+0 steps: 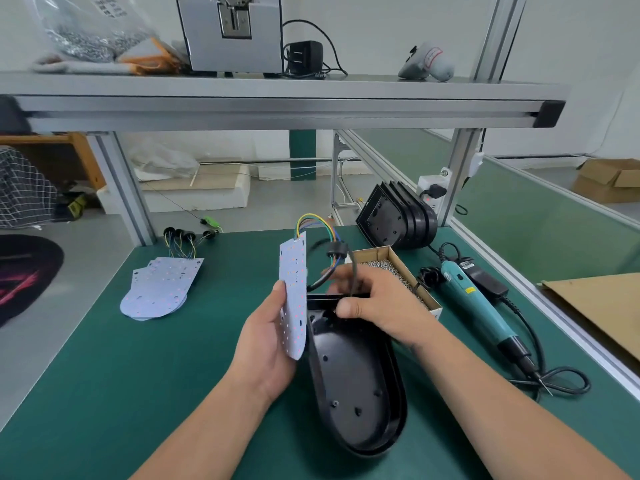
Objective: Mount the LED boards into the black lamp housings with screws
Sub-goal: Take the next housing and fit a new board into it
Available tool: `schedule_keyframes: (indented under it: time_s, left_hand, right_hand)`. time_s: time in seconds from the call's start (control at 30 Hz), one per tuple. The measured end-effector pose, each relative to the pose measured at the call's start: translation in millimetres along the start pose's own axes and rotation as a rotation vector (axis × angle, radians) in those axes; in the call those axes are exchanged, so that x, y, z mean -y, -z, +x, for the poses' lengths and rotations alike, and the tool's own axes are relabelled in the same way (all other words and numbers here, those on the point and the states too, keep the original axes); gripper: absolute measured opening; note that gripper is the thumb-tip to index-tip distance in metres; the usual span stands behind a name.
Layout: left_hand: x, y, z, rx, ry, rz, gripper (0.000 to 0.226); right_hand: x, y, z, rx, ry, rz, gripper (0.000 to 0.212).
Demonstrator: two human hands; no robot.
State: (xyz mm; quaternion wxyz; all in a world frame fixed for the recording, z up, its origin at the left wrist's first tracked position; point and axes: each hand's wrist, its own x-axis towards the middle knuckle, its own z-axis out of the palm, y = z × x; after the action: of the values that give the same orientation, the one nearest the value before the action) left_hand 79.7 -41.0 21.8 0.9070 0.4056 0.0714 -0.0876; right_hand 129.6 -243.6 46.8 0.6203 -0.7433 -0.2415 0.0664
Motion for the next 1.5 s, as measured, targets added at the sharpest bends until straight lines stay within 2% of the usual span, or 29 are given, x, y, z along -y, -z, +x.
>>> schedule_keyframes:
  time_s: [0.1,0.17,0.2,0.3,0.4,0.53,0.7,0.87,0.9,1.0,1.13,1.23,1.3,1.33,1.43,1.5]
  left_hand:
    - [-11,8,2,-0.072,-0.063,0.026,0.030]
    - [-24,17,3,-0.140,-0.074,0.070,0.031]
    - [-29,20,5,-0.153,-0.078,0.098,0.031]
    - [-37,24,3,-0.140,-0.057,0.200,0.033]
    - [-32,22,2,-0.110,-0.062,0.312,0.033]
    - [-28,18,-4,-0.010,-0.058,0.312,0.031]
    - [-22,13,-9,0.082,-0.005,0.305,0.044]
    - [-29,9,-17,0.206,0.160,0.279,0.021]
    - [-30,8,-19,0.238,0.189,0.284,0.020]
    - [-27,5,-23,0.341,0.227,0.301,0.025]
    - [-27,7,-25,0.409,0.218,0.321,0.031]
    - [-28,14,-20,0.398,0.199,0.430,0.042]
    - [-32,17,-17,0.350,0.173,0.503,0.052]
    - [-35,18,-16,0.309,0.144,0.557,0.053]
    - [-37,15,-13,0.135,-0.003,0.747,0.045]
    - [-29,10,-11,0.050,-0.120,0.793,0.044]
  right_hand:
    - [6,9,-2,-0.109,0.020,0.177,0.091]
    - [9,19,-4,-0.175,0.028,0.196,0.093]
    - [9,23,-5,-0.193,0.029,0.152,0.086]
    - [9,26,-6,-0.223,0.004,-0.002,0.039]
    - [5,23,-5,-0.252,0.042,-0.102,0.027]
    - [2,24,-2,-0.340,0.037,0.029,0.033]
    - [-5,20,2,-0.297,0.031,0.048,0.033]
    - [-10,16,3,-0.218,0.084,0.232,0.035]
    - [-10,13,4,-0.215,0.094,0.269,0.032]
    - [-11,6,5,-0.196,0.119,0.288,0.005]
    - [-11,4,3,-0.141,0.084,0.275,0.013]
    - [-3,7,2,-0.076,0.094,0.235,0.045]
    - [5,17,0,-0.115,0.092,0.198,0.059]
    - [8,23,-2,-0.158,0.095,0.168,0.056]
    - [10,32,-5,-0.290,0.088,0.082,0.030]
    - [9,29,-4,-0.366,0.066,0.026,0.024]
